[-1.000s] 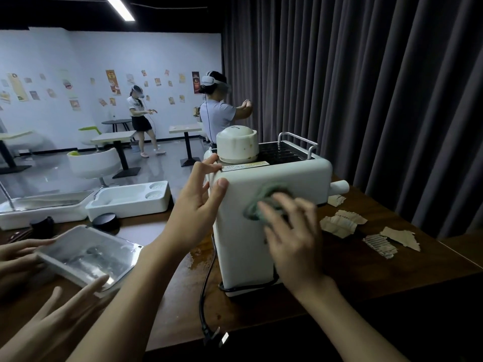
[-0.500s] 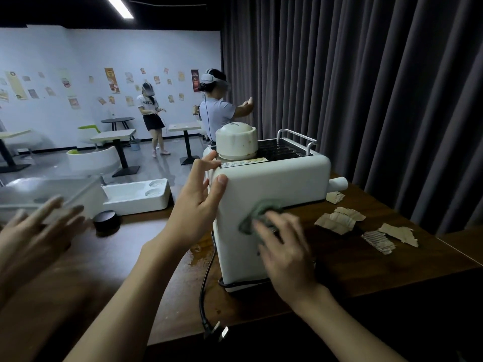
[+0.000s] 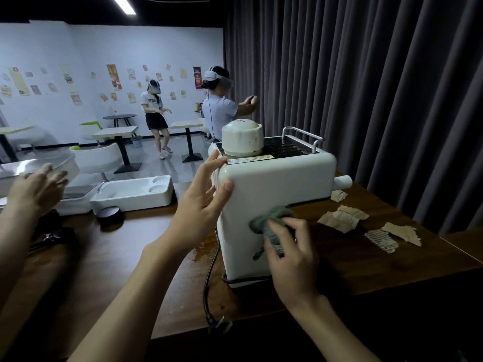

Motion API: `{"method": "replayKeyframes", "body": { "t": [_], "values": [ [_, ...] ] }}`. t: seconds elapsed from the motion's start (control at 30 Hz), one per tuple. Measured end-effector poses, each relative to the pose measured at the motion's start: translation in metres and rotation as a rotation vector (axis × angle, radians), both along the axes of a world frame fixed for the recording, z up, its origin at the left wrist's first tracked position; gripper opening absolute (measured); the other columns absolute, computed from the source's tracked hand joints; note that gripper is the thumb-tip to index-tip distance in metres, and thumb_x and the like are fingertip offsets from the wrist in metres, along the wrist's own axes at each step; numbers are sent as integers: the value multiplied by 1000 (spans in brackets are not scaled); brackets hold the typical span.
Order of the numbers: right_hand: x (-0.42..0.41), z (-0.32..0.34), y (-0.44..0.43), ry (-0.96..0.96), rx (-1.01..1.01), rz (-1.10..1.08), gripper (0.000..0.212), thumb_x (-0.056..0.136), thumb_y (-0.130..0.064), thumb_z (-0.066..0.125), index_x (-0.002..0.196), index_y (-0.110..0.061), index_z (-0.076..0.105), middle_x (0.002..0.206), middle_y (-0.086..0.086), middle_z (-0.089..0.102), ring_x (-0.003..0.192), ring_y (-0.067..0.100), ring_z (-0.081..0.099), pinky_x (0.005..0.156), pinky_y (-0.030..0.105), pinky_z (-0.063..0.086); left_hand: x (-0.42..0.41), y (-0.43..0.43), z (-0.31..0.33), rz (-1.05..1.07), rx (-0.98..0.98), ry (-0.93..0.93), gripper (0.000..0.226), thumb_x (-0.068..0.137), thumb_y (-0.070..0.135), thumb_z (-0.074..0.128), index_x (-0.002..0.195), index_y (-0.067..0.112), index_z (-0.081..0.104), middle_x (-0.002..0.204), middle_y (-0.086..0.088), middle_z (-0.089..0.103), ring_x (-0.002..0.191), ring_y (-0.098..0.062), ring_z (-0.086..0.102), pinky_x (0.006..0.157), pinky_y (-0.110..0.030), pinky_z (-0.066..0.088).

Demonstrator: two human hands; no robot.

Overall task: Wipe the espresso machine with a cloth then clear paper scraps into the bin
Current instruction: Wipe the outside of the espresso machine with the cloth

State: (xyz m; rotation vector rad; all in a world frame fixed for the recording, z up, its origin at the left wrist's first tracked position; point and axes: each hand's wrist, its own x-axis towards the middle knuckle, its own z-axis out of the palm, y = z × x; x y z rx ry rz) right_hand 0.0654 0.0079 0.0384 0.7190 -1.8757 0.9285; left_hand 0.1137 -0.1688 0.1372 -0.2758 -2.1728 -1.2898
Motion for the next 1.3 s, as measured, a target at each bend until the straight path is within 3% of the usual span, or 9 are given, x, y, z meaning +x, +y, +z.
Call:
{"method": "replayKeyframes", "body": {
  "t": [0.13, 0.23, 0.33, 0.53, 0.67, 0.77, 0.97, 1.1, 1.3],
  "values": [
    [16, -7, -19, -76, -59, -26, 38, 69, -6, 85, 104, -5, 72, 105, 11, 59, 94, 24, 63, 77, 33, 58, -1, -1, -5, -24, 42, -2, 46, 92, 43, 56, 137, 46, 44, 160, 27, 21, 147, 5, 24, 117, -30, 37],
    [23, -10, -24, -41, 73, 23, 42, 63, -10, 89, 102, -7, 73, 100, 10, 62, 87, 25, 66, 77, 28, 54, -1, -3, -8, -56, 69, -7, 52, 91, 44, 60, 140, 49, 44, 155, 37, 21, 146, 6, 26, 118, -41, 38],
    [23, -10, -22, -96, -46, 42, 37, 70, -10, 86, 104, -7, 72, 105, 9, 60, 93, 22, 65, 81, 28, 57, -1, -6, -10, -59, 77, -9, 58, 89, 56, 62, 143, 49, 41, 156, 37, 20, 149, 1, 25, 118, -48, 37],
    [38, -7, -43, -239, -341, 58, 36, 78, -29, 80, 104, -6, 70, 111, 6, 54, 107, 1, 47, 91, 1, 37, -2, -8, -12, -38, 70, -21, 69, 81, 67, 64, 144, 50, 40, 162, 30, 17, 150, -1, 24, 117, -51, 36],
    [44, -7, -46, -334, -472, 114, 39, 93, -42, 58, 110, -10, 71, 116, -2, 49, 104, -3, 50, 76, 3, 47, -3, -10, -12, -40, 59, -32, 71, 81, 68, 64, 145, 50, 39, 162, 31, 16, 150, -4, 25, 115, -53, 38],
    [43, -8, -52, -351, -499, 71, 23, 87, -25, 69, 106, -13, 71, 111, -6, 49, 105, -10, 50, 73, 4, 49, -3, -10, -13, -36, 57, -42, 67, 84, 62, 63, 145, 51, 38, 161, 33, 15, 150, -4, 25, 114, -54, 39],
    [48, -20, -54, -346, -348, 63, 25, 77, -15, 79, 100, -12, 71, 109, -4, 51, 101, -3, 49, 82, 5, 44, -2, -11, -13, -34, 26, -37, 66, 86, 59, 62, 146, 52, 37, 162, 31, 15, 150, -2, 23, 117, -51, 36],
    [34, -22, -41, -445, -537, -37, 24, 77, -4, 78, 99, -9, 69, 108, 2, 55, 96, 1, 52, 82, -2, 40, -2, -13, -14, -27, -10, -25, 64, 87, 58, 62, 145, 56, 34, 163, 29, 14, 150, -1, 22, 119, -50, 34],
    [52, -38, -55, -495, -355, -18, 24, 75, -16, 81, 95, -12, 69, 108, -1, 57, 95, 7, 56, 73, 3, 40, -5, -13, -16, -28, -33, -5, 61, 88, 59, 61, 143, 59, 33, 162, 31, 12, 151, -3, 22, 119, -51, 34]
  ]
}}
